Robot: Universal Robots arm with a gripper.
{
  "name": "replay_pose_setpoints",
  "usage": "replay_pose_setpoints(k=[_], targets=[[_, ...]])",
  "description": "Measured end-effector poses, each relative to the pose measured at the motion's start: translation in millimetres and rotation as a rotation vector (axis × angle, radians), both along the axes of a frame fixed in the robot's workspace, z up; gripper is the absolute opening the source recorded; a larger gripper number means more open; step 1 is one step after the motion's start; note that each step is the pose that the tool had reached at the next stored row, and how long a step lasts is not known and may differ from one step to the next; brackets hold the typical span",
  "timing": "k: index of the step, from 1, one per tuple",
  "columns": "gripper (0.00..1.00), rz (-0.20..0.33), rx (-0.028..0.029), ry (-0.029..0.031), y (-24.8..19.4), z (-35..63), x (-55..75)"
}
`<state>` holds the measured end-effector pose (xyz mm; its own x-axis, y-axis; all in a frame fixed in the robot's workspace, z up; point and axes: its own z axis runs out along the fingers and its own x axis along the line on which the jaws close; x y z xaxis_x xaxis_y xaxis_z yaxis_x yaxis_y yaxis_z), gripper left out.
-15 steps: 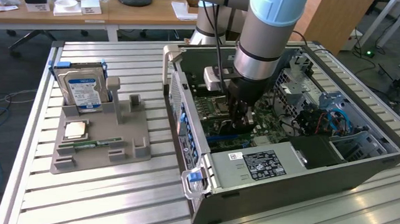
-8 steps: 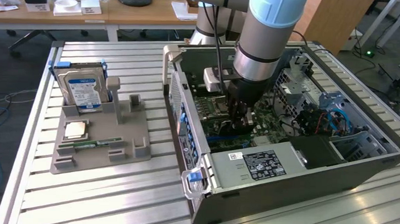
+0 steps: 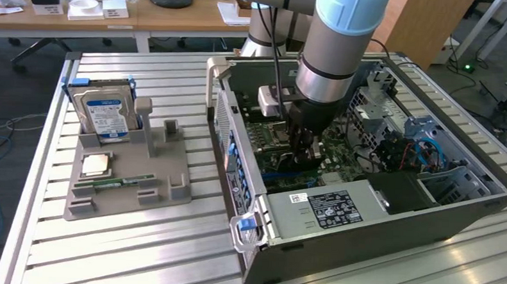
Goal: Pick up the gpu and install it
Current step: 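Insert the gpu into the slot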
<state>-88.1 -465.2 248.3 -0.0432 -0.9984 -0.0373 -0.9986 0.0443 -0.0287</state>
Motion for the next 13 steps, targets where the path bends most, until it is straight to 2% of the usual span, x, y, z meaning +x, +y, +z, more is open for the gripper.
replay_pose_setpoints(k=[13], targets=[[0.26, 0.0, 0.0002, -0.005, 0.7, 2.4, -2.3]])
